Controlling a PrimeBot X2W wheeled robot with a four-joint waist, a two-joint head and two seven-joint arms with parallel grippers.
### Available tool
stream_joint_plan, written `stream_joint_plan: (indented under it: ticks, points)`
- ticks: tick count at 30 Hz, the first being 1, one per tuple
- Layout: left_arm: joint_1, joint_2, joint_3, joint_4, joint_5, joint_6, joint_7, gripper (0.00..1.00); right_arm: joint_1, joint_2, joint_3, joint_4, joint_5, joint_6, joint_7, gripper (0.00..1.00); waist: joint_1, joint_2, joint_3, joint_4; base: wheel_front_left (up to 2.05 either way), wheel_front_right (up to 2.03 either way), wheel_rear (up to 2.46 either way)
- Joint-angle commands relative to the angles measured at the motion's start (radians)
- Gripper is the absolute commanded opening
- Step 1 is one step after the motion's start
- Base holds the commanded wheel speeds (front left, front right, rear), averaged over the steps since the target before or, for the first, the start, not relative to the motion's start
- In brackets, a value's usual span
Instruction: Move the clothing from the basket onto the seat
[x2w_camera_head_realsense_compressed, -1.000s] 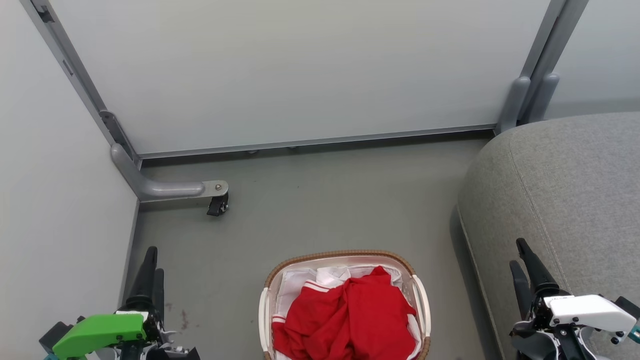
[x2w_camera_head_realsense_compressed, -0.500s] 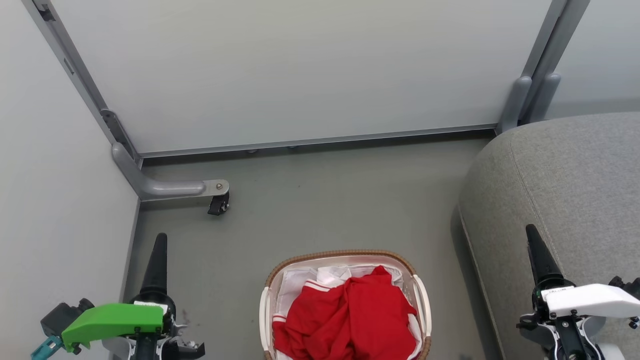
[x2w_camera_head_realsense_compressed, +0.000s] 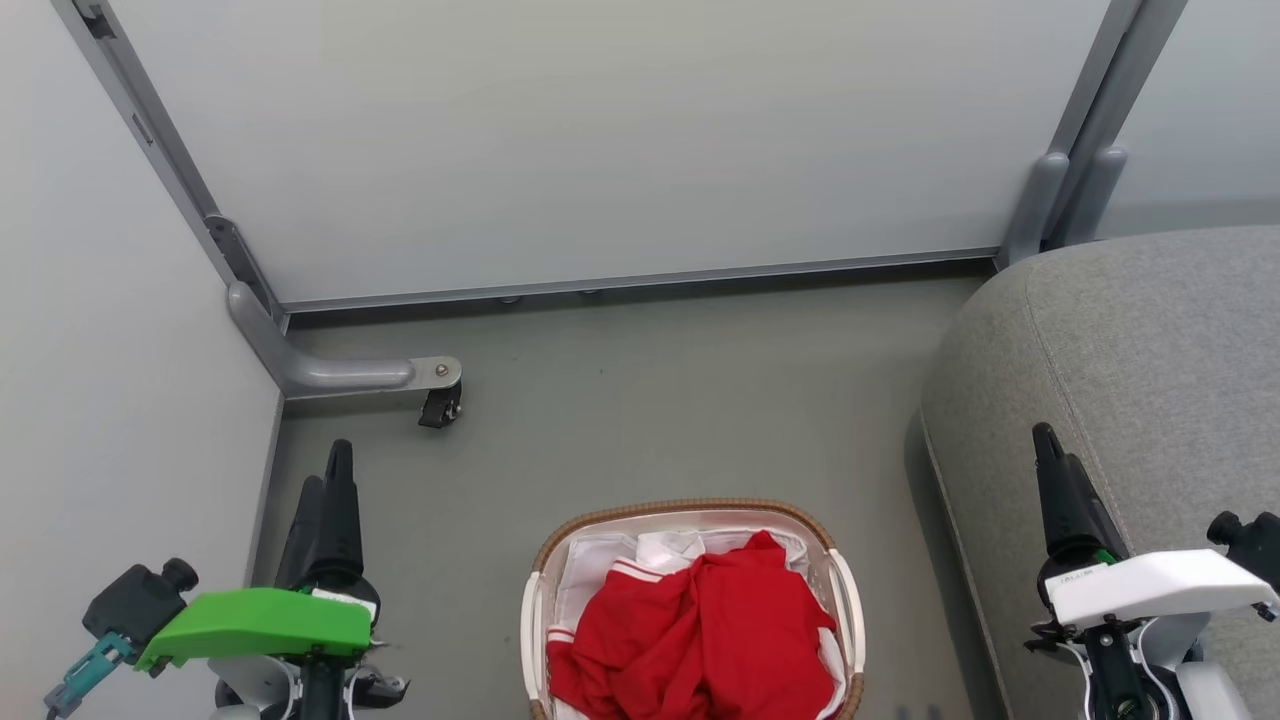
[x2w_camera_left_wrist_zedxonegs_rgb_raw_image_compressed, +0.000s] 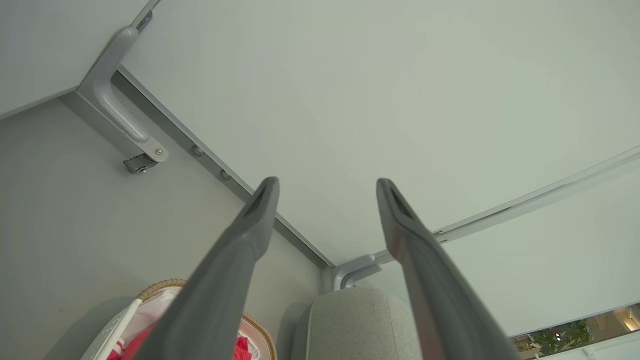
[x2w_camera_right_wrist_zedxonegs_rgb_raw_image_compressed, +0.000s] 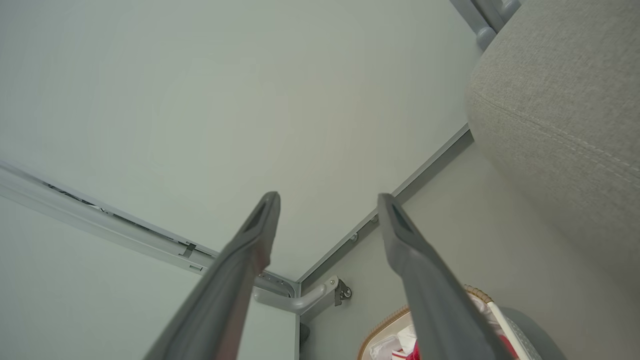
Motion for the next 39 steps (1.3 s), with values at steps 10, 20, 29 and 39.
stream_joint_plan:
  ticks: [10, 20, 29, 39]
  points:
    - [-0.012, 0.008, -0.037, -0.022, 0.213, 0.011, -0.040, 1.00, 0.008, -0.009, 0.024, -0.012, -0.196, 0.000, -0.041, 1.00, 0.0000, -0.0001, -0.001, 0.006, 0.00, 0.00, 0.00]
    - [0.001, 0.009, -0.048, 0.026, 0.351, 0.020, -0.069, 1.00, 0.012, -0.010, 0.029, 0.014, -0.334, 0.000, -0.070, 1.00, 0.0000, -0.0001, 0.000, 0.011, 0.00, 0.00, 0.00]
    - [0.001, 0.010, -0.063, 0.059, 0.469, 0.018, -0.093, 1.00, 0.014, -0.011, 0.039, 0.024, -0.454, 0.000, -0.095, 1.00, 0.0000, -0.0001, 0.002, 0.016, 0.00, 0.00, 0.00]
    - [0.008, 0.011, -0.065, 0.085, 0.560, 0.020, -0.119, 1.00, 0.019, -0.013, 0.042, 0.029, -0.578, 0.000, -0.121, 1.00, 0.0000, -0.0001, 0.006, 0.019, 0.00, 0.00, 0.00]
